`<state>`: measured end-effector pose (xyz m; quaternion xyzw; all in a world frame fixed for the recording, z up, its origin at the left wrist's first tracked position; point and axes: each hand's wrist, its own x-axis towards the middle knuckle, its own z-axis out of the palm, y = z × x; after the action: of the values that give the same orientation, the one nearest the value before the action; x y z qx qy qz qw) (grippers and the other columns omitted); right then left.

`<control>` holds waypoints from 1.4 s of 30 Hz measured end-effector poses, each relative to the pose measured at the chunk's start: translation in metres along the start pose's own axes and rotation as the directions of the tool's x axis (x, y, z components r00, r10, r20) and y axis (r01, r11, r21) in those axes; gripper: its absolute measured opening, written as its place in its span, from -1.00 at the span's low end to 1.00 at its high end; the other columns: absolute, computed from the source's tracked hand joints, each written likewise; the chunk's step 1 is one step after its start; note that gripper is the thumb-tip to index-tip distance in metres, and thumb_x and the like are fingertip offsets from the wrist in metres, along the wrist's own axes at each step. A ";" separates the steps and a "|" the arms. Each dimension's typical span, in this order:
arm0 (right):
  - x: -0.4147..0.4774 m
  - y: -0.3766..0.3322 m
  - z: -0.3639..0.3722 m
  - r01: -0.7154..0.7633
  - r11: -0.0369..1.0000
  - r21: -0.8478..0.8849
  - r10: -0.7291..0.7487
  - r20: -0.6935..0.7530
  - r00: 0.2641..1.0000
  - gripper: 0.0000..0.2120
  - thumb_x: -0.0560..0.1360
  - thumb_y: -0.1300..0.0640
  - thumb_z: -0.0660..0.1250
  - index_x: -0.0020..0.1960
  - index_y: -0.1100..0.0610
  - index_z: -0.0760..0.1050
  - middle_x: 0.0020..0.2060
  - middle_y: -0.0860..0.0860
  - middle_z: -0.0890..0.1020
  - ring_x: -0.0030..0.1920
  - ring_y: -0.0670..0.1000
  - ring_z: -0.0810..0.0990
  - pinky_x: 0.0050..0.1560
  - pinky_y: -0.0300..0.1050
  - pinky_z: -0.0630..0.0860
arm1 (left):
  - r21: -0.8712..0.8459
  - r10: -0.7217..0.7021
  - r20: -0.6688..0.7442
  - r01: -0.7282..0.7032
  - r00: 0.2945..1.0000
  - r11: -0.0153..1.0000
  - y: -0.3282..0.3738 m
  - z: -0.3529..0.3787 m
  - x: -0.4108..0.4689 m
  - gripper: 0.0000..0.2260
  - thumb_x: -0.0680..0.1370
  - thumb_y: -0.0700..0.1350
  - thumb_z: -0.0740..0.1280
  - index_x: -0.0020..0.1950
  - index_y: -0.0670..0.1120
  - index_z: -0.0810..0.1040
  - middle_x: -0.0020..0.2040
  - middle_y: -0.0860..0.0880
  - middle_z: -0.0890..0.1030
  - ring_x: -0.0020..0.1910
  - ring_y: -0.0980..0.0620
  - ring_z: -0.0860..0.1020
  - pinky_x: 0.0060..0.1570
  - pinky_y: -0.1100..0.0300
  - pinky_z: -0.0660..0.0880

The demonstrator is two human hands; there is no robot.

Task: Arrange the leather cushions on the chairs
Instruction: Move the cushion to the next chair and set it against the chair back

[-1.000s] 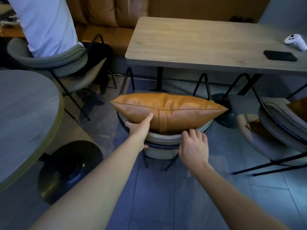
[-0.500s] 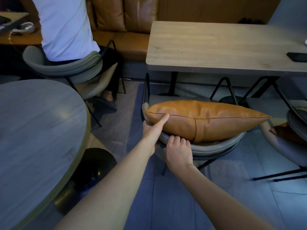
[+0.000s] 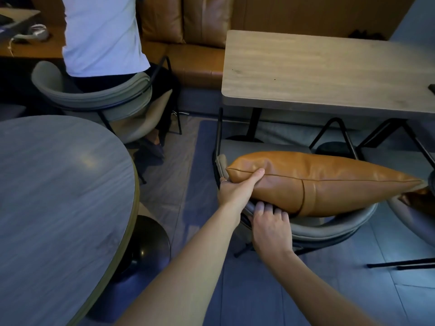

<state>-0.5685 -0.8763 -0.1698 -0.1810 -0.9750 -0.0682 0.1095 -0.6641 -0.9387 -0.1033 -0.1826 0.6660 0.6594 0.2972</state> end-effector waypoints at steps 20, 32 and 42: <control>-0.001 -0.003 -0.010 -0.026 1.000 0.013 0.026 -0.005 1.000 -0.79 0.27 0.38 0.49 -0.13 0.29 0.55 -0.37 0.27 0.61 -0.40 0.31 0.61 -0.34 0.15 0.56 | 0.027 0.053 0.015 -0.053 0.998 0.998 -0.005 -0.003 -0.001 -0.05 0.09 0.35 0.61 0.39 0.00 0.46 0.18 0.02 0.64 0.19 -0.05 0.60 0.25 -0.10 0.56; -0.003 -0.005 -0.014 -0.051 0.999 -0.002 0.051 0.062 0.997 -0.79 0.27 0.37 0.52 -0.14 0.27 0.56 -0.37 0.26 0.62 -0.40 0.29 0.62 -0.34 0.12 0.56 | 0.046 0.072 0.019 -0.072 0.997 0.996 -0.008 -0.005 -0.002 0.11 0.02 0.39 0.59 0.47 -0.04 0.41 0.19 0.02 0.64 0.19 -0.04 0.61 0.23 -0.09 0.58; -0.004 -0.002 -0.026 -0.049 0.998 0.041 0.038 0.240 0.970 -0.71 0.48 0.07 0.52 0.09 0.20 0.55 -0.10 0.22 0.69 -0.13 0.28 0.67 -0.10 0.16 0.54 | 0.320 0.073 0.150 -0.118 0.986 0.940 -0.001 -0.024 -0.018 0.02 0.29 0.44 0.48 0.61 0.00 0.25 0.47 -0.01 0.49 0.41 -0.12 0.46 0.35 -0.07 0.42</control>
<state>-0.5607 -0.8838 -0.1461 -0.2067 -0.9782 -0.0206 -0.0032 -0.6534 -0.9652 -0.0937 -0.0528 0.7527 0.5639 0.3357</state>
